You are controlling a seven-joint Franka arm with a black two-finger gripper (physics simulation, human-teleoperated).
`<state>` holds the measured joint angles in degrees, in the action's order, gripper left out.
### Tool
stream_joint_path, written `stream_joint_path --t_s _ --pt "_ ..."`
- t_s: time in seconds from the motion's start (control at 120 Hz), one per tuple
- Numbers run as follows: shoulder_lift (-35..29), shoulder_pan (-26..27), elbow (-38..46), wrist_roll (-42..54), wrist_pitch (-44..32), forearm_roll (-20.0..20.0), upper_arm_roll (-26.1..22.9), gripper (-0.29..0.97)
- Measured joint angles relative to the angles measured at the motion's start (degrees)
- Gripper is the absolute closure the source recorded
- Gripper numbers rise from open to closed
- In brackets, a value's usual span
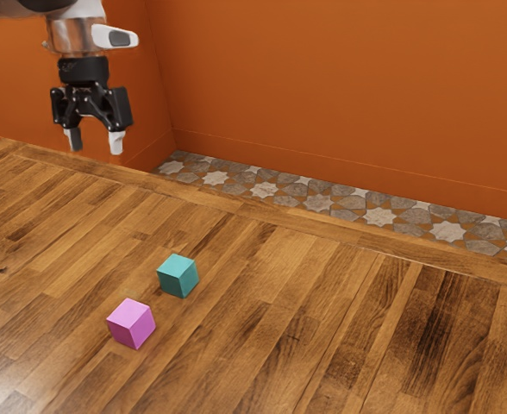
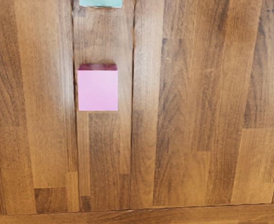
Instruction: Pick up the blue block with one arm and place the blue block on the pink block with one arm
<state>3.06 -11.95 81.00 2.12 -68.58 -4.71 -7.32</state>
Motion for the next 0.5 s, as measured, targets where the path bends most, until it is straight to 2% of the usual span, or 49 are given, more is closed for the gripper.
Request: stream_joint_path --t_s 0.117,0.2,0.342,0.442,0.5 --pt "0.5 -1.6 0.3 0.6 -8.0 0.7 0.2 0.0" --pt "7.2 2.9 2.6 0.8 -13.8 0.4 3.9 0.0" --pt "13.0 6.1 13.9 1.2 -28.0 0.9 5.0 0.0" --pt "10.8 6.3 26.4 1.7 -38.4 1.2 4.5 0.0" --pt "10.2 6.2 30.9 1.9 -44.0 1.3 3.7 0.0"
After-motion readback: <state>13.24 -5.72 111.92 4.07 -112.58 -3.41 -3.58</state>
